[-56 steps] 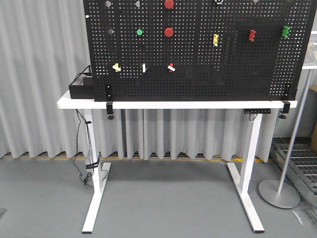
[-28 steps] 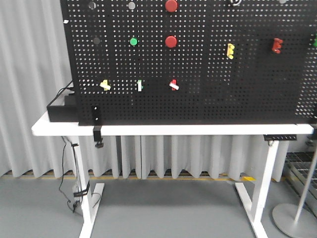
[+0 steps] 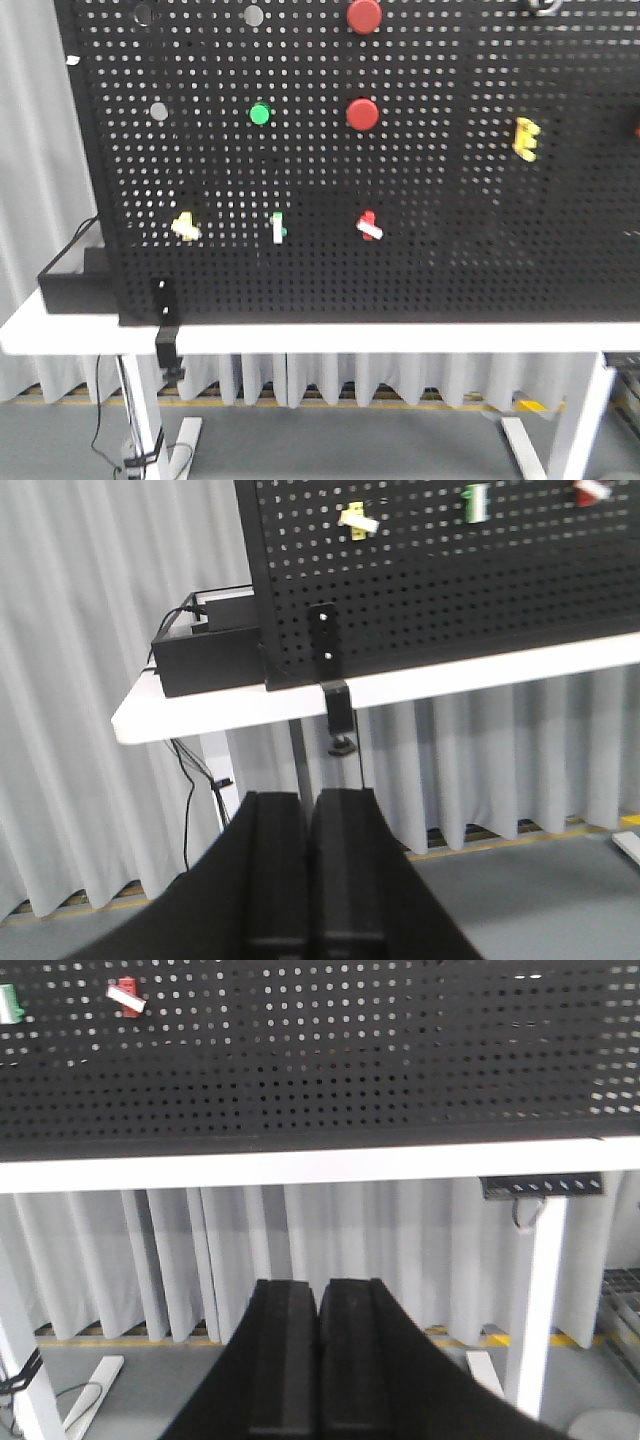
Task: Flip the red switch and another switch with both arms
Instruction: 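Drive the base forward up to the black pegboard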
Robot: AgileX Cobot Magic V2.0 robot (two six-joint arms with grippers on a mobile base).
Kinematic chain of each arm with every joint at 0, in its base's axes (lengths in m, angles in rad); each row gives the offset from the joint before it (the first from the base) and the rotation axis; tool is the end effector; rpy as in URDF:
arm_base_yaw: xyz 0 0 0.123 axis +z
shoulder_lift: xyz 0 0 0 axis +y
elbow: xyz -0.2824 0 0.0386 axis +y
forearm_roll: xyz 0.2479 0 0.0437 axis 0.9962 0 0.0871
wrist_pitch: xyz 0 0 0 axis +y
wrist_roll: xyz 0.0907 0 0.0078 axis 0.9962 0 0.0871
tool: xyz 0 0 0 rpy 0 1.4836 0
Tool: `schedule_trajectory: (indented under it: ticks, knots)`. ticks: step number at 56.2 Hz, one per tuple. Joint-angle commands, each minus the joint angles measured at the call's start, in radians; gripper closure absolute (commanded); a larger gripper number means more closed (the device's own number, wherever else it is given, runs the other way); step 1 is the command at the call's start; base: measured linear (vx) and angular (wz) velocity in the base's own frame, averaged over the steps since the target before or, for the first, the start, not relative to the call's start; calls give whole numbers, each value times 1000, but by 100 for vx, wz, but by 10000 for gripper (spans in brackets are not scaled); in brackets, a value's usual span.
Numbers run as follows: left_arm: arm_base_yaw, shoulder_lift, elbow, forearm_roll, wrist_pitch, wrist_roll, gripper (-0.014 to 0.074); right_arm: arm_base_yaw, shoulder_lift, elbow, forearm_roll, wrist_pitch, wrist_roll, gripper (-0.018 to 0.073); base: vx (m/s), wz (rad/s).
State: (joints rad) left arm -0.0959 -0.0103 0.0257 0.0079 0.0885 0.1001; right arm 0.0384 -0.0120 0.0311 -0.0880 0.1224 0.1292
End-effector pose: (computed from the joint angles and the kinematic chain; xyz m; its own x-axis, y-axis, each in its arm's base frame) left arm 0.0565 -0.0054 0.1969 -0.0063 0.1089 -0.9940 0.0963 0.9895 0.1078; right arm 0.0567 0.0012 0.1921 -0.0549 0.0398 -0.9977 -0.0254 0.9988 0.0412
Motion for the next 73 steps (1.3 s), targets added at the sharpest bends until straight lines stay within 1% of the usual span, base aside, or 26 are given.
schedule_trajectory:
  ticks: [1, 38, 73]
  knots:
    - [2, -19, 20, -3, -78, -5, 594, -2, -11, 6, -9, -85, -2, 566, 41, 6]
    - [2, -19, 20, -3, -78, -5, 594, -2, -11, 6, -9, -85, -2, 566, 36, 0]
    - [2, -19, 20, -8, -78, -5, 594, -2, -11, 6, -9, -85, -2, 566, 8, 1]
